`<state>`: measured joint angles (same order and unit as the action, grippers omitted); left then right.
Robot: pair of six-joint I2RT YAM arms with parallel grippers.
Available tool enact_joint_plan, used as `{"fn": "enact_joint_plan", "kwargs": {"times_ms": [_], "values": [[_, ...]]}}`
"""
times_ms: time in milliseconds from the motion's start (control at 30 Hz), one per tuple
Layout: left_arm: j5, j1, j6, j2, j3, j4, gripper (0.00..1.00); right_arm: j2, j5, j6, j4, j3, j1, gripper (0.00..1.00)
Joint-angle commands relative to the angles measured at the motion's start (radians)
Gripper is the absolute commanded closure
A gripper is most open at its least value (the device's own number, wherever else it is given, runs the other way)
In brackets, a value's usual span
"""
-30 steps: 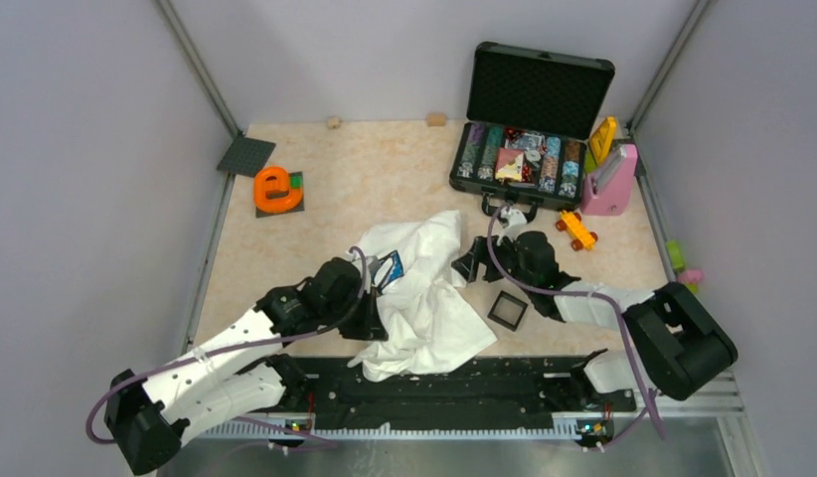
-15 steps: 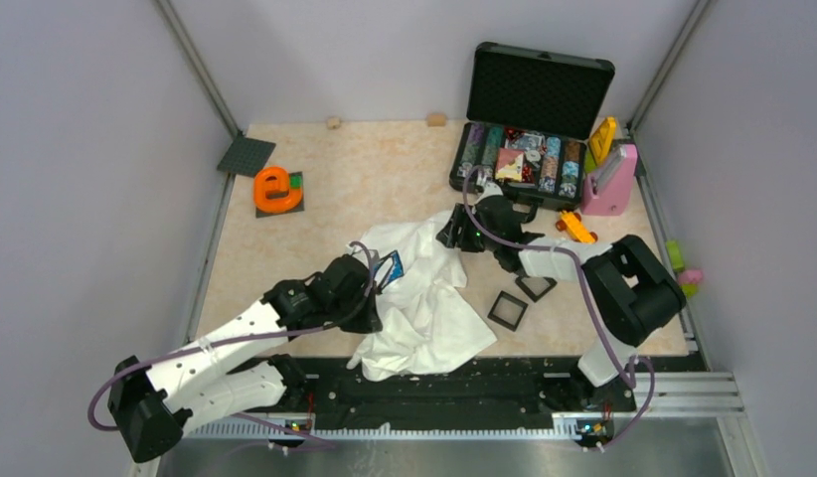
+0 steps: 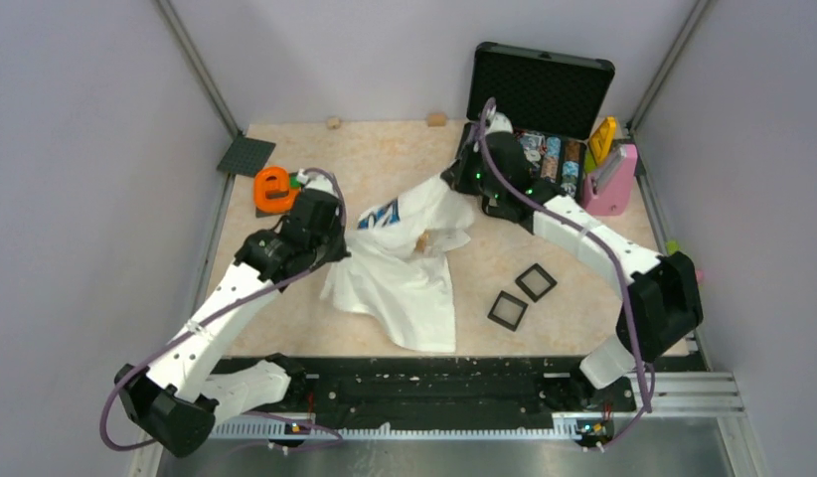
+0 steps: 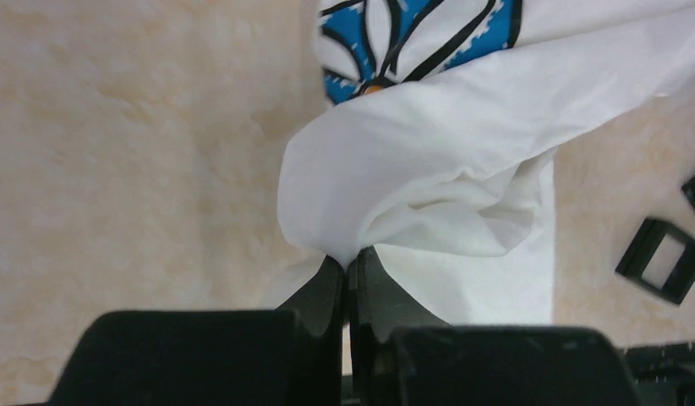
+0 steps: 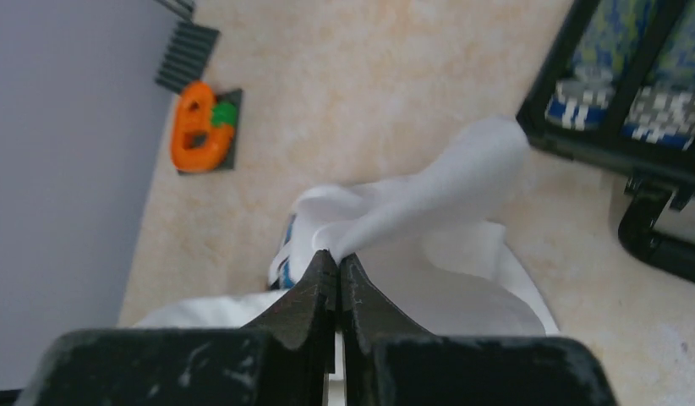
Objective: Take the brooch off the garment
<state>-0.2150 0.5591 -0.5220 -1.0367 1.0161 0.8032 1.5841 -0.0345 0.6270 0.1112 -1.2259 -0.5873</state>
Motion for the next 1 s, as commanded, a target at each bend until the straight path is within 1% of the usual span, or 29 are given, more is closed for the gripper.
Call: {"fn": "enact_joint_plan", "kwargs": {"times_ms": [0,33,133,200,267,333,400,433,500,633,800,900,967], "values": [[-0.176,-0.035,0.190,-0.057,0.257,0.043,1.00,-0.135,-0.064,-0.046,0.141,-0.292,0.025,1.00],[-0.214,-0.036,0.222,-0.075,0.337,0.065,1.00,-0.143,-0.062,-0.050,0.175,-0.350,0.033,1.00],[-0.341,-0.034,0.297,-0.108,0.492,0.124,1.00,-0.164,-0.066,-0.065,0.270,-0.513,0.041,1.00],[-0.394,-0.035,0.334,-0.104,0.561,0.148,1.00,-0.198,-0.061,-0.067,0.322,-0.575,0.041,1.00],[-0.402,-0.034,0.365,-0.064,0.577,0.148,1.00,-0.246,-0.048,-0.058,0.353,-0.580,0.041,1.00],[-0.363,-0.035,0.378,-0.009,0.542,0.135,1.00,-0.309,-0.018,-0.044,0.391,-0.545,0.041,1.00],[-0.282,-0.035,0.374,0.065,0.471,0.114,1.00,-0.376,0.016,-0.016,0.433,-0.490,0.040,1.00],[-0.220,-0.035,0.365,0.105,0.437,0.108,1.00,-0.412,0.053,0.002,0.448,-0.456,0.041,1.00],[-0.154,-0.035,0.337,0.172,0.367,0.099,1.00,-0.479,0.103,0.047,0.482,-0.367,0.040,1.00],[-0.101,-0.035,0.295,0.262,0.239,0.094,1.00,-0.591,0.201,0.154,0.514,-0.216,0.039,1.00],[-0.078,-0.035,0.259,0.246,0.118,0.057,1.00,-0.660,0.279,0.283,0.547,-0.057,0.039,1.00],[-0.068,-0.035,0.262,0.183,0.057,-0.005,1.00,-0.659,0.254,0.339,0.522,0.024,0.040,1.00],[-0.076,-0.035,0.267,0.107,0.040,-0.050,1.00,-0.612,0.197,0.364,0.527,0.037,0.039,1.00]]}}
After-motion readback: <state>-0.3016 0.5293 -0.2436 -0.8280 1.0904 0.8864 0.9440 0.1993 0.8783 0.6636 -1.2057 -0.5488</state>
